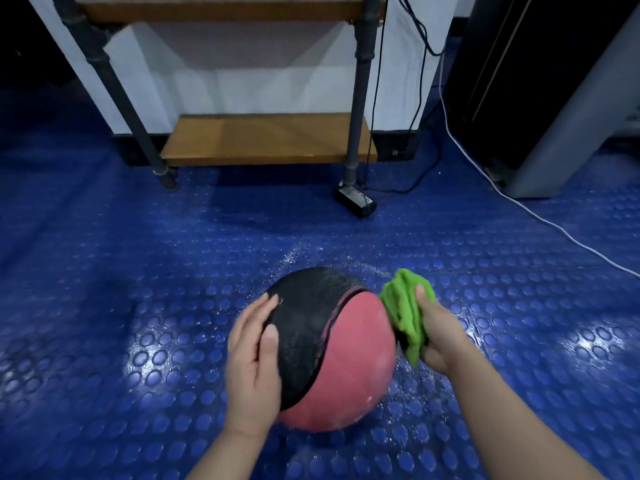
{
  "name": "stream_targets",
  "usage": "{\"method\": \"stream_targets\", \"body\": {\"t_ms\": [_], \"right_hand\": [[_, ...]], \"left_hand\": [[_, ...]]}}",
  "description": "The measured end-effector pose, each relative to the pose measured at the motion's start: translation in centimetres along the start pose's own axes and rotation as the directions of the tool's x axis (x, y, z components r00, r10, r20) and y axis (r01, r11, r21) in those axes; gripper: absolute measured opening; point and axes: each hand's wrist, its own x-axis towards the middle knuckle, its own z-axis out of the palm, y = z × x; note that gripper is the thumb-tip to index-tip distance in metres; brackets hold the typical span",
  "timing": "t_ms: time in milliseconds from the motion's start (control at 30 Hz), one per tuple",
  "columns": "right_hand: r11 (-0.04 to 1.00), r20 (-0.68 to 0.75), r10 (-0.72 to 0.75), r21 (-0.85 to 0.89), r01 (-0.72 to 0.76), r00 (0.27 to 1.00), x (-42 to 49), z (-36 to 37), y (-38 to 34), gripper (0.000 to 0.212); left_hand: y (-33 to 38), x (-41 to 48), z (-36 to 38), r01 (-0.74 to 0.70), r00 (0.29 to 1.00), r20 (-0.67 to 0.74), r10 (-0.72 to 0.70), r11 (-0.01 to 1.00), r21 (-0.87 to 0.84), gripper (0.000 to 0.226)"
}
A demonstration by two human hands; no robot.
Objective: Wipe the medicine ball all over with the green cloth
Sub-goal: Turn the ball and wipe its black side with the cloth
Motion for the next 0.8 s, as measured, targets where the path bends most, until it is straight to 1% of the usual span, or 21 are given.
{"method": "stream_targets", "body": {"t_ms": [33, 67, 100, 133, 167, 200, 233, 267, 367, 467, 533, 633, 700, 767, 800], "right_hand": [[0.988, -0.004, 0.022, 0.151, -0.022, 1.000, 0.0, -0.6, 0.2, 0.044], [0.971, 0.001, 0.034, 0.238, -0.034, 0.999, 0.0, -0.9, 0.2, 0.053], [0.955, 0.024, 0.039, 0.294, -0.044, 0.999, -0.2, -0.8, 0.3, 0.059], [0.954, 0.036, 0.051, 0.293, -0.059, 0.998, -0.5, -0.2, 0.4, 0.061], [0.962, 0.024, 0.067, 0.265, -0.071, 0.997, -0.7, 0.6, 0.8, 0.062], [0.975, 0.012, 0.073, 0.209, -0.074, 0.997, -1.1, 1.6, 1.4, 0.061], [0.986, 0.012, 0.070, 0.150, -0.071, 0.997, -1.3, 2.7, 2.1, 0.058], [0.994, 0.015, 0.057, 0.098, -0.058, 0.998, -1.7, 3.7, 2.6, 0.054], [0.998, 0.013, -0.029, 0.050, 0.028, 0.999, -2.5, 6.1, 3.2, 0.037], [0.994, -0.032, -0.110, 0.020, 0.111, 0.993, -3.3, 6.3, 3.5, 0.029], [0.985, -0.076, -0.172, -0.012, 0.171, 0.982, -4.1, 5.6, 3.4, 0.029], [0.954, -0.105, -0.298, -0.070, 0.292, 0.949, -5.1, 4.4, 2.1, 0.039], [0.930, -0.109, -0.364, -0.105, 0.353, 0.925, -5.3, 3.7, 1.2, 0.041], [0.907, -0.110, -0.414, -0.140, 0.398, 0.904, -5.4, 3.4, 0.6, 0.028], [0.897, -0.108, -0.431, -0.156, 0.413, 0.896, -5.4, 3.3, 0.5, 0.023]], "left_hand": [[-0.3, 0.7, -0.8, 0.087, 0.996, -0.016, -0.089, 0.991, -0.102, 0.037], [-0.4, 1.5, -1.6, 0.192, 0.980, -0.023, -0.200, 0.961, -0.199, 0.040], [-0.5, 2.3, -2.1, 0.297, 0.950, -0.013, -0.311, 0.919, -0.259, 0.049], [-0.7, 2.9, -2.5, 0.398, 0.913, 0.032, -0.406, 0.874, -0.278, 0.065], [-0.9, 3.4, -2.8, 0.486, 0.873, 0.101, -0.477, 0.831, -0.272, 0.082], [-1.1, 3.7, -3.0, 0.553, 0.833, 0.171, -0.526, 0.790, -0.265, 0.093], [-1.4, 4.0, -3.2, 0.597, 0.802, 0.222, -0.555, 0.758, -0.263, 0.099], [-1.8, 4.2, -3.4, 0.622, 0.782, 0.253, -0.569, 0.737, -0.265, 0.100], [-2.3, 4.2, -3.7, 0.622, 0.783, 0.256, -0.567, 0.717, -0.313, 0.091], [-2.4, 3.1, -3.3, 0.607, 0.792, 0.229, -0.566, 0.695, -0.384, 0.087], [-2.0, 2.2, -2.5, 0.573, 0.818, 0.241, -0.523, 0.697, -0.431, 0.088], [-1.7, 1.6, -0.9, 0.544, 0.837, 0.257, -0.482, 0.685, -0.486, 0.093], [-1.6, 1.7, 0.2, 0.547, 0.837, 0.293, -0.462, 0.682, -0.485, 0.088], [-1.7, 2.1, 1.0, 0.558, 0.829, 0.326, -0.455, 0.706, -0.436, 0.081], [-2.0, 2.4, 1.3, 0.579, 0.813, 0.357, -0.460, 0.709, -0.404, 0.079]]}}
